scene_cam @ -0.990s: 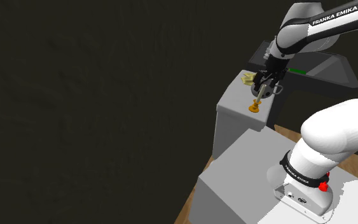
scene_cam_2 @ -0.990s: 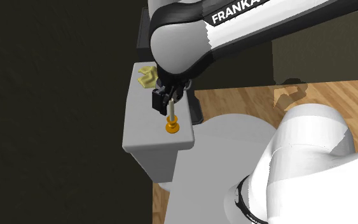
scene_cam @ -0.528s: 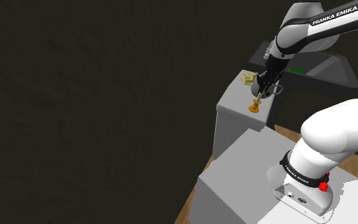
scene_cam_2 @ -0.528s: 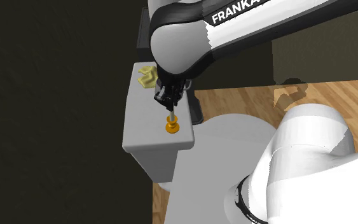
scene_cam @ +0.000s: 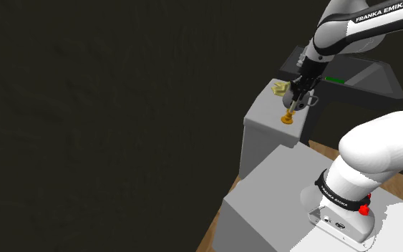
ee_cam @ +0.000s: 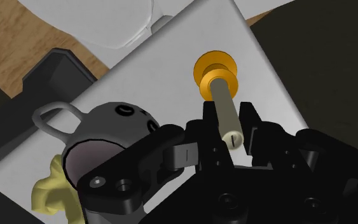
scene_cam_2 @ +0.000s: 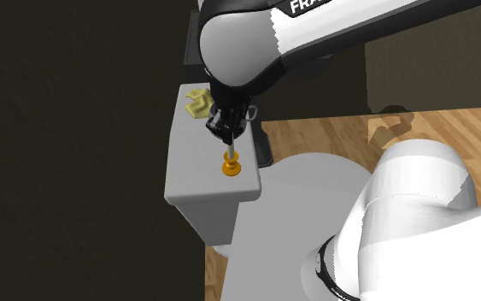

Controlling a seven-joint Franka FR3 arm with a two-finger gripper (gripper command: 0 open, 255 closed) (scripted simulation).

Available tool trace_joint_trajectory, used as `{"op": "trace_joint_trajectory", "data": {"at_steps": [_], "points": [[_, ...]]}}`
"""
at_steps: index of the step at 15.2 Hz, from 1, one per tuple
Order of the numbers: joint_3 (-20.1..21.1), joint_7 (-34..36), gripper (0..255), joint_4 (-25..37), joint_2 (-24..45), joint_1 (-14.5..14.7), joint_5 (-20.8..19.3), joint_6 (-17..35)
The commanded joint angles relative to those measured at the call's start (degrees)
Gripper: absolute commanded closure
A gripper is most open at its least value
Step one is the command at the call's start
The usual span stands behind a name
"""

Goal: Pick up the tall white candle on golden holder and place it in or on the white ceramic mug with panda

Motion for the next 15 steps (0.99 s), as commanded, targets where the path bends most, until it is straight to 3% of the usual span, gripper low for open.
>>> {"op": "trace_joint_trajectory", "data": {"at_steps": [1,15], "points": [[0.35,-0.01,255,1.08,-0.95,0.05,0.25,-2.05],[2.38,-0.13,255,9.91,-4.33,0.62,1.93,-14.23]]}}
